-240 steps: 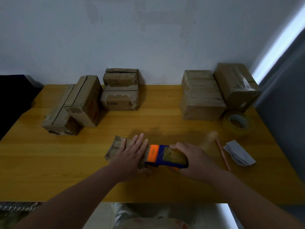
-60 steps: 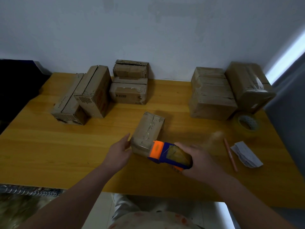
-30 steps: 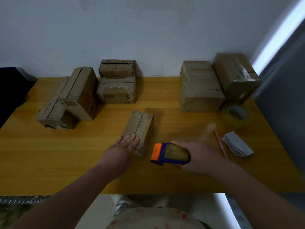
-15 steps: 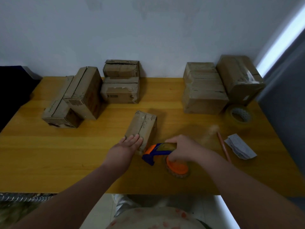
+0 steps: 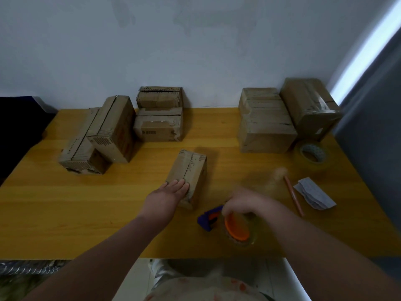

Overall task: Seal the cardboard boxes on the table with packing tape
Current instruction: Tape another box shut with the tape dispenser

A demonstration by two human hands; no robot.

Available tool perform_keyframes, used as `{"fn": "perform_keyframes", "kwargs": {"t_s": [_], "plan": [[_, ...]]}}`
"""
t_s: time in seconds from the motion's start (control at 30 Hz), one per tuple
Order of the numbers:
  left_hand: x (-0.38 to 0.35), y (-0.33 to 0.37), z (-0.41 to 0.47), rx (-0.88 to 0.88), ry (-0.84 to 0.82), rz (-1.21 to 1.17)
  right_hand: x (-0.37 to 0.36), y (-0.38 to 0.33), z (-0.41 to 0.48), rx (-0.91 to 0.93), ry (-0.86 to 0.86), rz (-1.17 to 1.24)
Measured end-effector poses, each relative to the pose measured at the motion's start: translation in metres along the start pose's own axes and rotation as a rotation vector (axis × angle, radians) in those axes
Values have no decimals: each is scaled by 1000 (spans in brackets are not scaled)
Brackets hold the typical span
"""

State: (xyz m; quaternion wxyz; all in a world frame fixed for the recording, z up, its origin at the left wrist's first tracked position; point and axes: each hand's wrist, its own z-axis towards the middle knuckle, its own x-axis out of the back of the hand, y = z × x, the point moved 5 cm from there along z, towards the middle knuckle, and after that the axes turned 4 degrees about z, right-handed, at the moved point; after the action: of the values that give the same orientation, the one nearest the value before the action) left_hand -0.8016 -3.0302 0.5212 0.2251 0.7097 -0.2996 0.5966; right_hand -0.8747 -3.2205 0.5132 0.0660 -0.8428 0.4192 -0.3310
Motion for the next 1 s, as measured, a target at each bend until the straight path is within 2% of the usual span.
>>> {"fn": "perform_keyframes", "kwargs": {"t_s": [0.1, 0.23, 0.33, 0.5, 0.57, 0.67, 0.73, 0.83, 0.9, 0.97, 1.0], "plan": [[16, -6, -1, 49, 55, -87, 4, 7, -4, 32, 47, 29], [56, -20, 1, 156, 210, -274, 35, 8, -21, 144, 291, 258], [87, -26, 10, 189, 274, -285, 45, 10, -21, 175, 439, 194], [107, -19, 23, 52, 70, -243, 36, 25, -10, 72, 537, -117], [101, -14, 24, -1, -9, -213, 25, 33, -5, 69, 507, -159], [85, -6, 24, -16, -22, -194, 13, 39, 0, 70, 431, -187], [81, 1, 21, -1, 75, -149, 7, 38, 1, 83, 394, -259], [78, 6, 9, 51, 245, -62, 7, 31, -6, 178, 472, -322], [80, 9, -5, 29, 350, -47, 10, 25, -11, 255, 565, -246], [74, 12, -16, -66, 460, -79, 14, 16, -15, 346, 627, -139], [69, 14, -20, -109, 406, -120, 15, 11, -16, 389, 623, -87]]}}
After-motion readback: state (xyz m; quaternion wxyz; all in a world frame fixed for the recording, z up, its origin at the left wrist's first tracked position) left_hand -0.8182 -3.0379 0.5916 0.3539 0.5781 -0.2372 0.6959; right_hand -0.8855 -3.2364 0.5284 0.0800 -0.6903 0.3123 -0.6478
